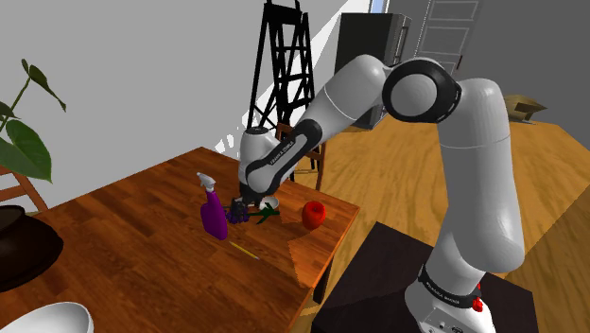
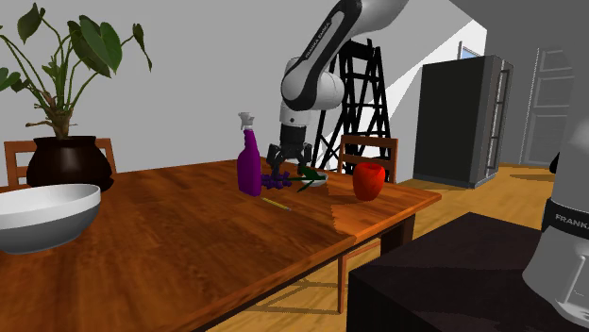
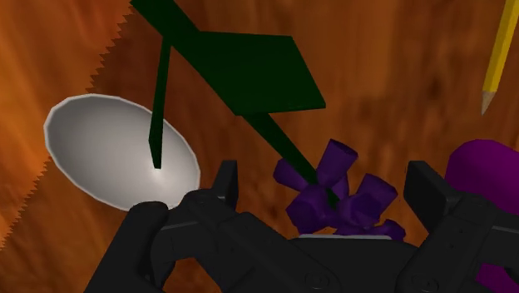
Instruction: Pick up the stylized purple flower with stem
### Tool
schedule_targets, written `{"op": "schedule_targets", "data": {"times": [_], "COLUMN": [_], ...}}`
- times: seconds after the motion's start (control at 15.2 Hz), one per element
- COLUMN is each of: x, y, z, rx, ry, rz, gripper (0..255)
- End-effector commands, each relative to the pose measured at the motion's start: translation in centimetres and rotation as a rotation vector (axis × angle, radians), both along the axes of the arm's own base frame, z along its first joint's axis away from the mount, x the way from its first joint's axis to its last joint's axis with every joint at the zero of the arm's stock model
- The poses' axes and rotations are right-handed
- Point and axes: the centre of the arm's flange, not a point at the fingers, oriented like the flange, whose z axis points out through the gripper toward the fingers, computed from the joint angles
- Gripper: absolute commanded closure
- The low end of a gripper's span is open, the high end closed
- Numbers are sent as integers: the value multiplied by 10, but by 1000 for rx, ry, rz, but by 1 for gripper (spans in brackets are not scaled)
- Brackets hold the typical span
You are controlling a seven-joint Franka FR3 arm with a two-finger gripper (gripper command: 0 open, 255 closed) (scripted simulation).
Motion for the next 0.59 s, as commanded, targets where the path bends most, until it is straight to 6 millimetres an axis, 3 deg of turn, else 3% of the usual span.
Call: {"op": "schedule_targets", "data": {"times": [0.0,0.2,0.26,0.53], "x": [0,0,0,0], "y": [0,0,0,0], "z": [-10,-19,-19,-18], "rx": [0,0,0,0], "ry": [-1,-1,-1,-1], "rz": [0,0,0,0], "gripper": [0,0,255,255]}}
